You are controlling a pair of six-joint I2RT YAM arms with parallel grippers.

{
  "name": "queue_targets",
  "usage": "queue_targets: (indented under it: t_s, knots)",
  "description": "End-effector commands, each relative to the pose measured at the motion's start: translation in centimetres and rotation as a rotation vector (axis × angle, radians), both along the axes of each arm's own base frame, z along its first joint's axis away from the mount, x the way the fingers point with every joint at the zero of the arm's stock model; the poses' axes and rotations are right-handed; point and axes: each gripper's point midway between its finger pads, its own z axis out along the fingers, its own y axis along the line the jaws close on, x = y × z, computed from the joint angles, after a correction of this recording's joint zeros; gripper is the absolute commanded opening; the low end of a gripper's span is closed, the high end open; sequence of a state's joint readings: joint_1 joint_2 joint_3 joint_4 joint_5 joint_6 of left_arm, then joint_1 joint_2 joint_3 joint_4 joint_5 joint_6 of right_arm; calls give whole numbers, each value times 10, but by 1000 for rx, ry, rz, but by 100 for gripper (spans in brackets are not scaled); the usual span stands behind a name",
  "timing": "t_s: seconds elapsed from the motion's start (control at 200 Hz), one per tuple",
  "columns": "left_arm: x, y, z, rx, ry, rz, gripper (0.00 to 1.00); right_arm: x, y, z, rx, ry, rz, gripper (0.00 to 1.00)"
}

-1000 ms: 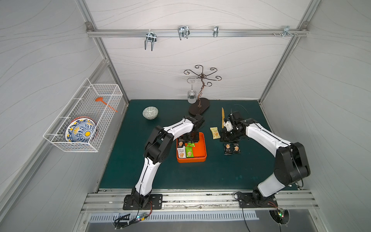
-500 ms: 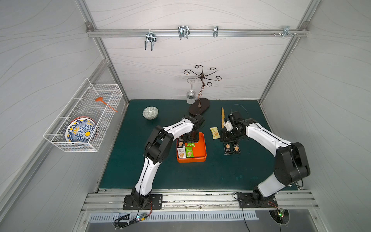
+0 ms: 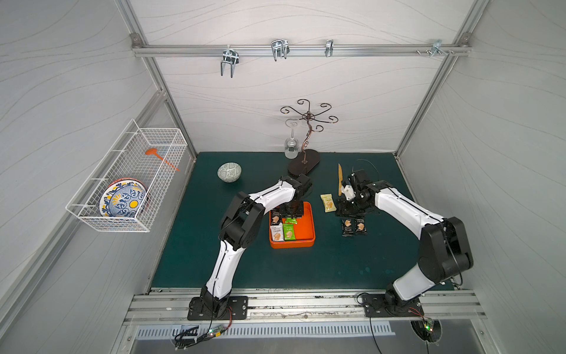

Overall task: Take the cookies out of the storage box
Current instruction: Pick up the cookie from the storage box, then place the cookie at the center of the board.

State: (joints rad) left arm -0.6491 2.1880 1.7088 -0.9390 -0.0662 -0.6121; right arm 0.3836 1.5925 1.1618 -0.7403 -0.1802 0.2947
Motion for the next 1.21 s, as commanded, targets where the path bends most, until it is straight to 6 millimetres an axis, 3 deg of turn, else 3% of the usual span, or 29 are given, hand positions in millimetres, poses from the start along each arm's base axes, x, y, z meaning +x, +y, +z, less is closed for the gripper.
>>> queue_targets:
  t_s: [0.0,0.415,0.68,0.95,1.2]
  knots:
    - [3,-3,36,-37,-57,-13,45,-1,0,-3,4,18,8,45]
    - [-6,1,95,-119,-146,-4,45,0,2,-1,14,20,5,45]
    - [-4,27,125,-112,-217,11,45,0,2,-1,17,20,6,45]
    - [19,89,126,-73,-224,76,45,-1,2,-2,12,24,9,44]
    - [47,130,101,-19,-208,89,46,1,2,-5,1,41,8,45]
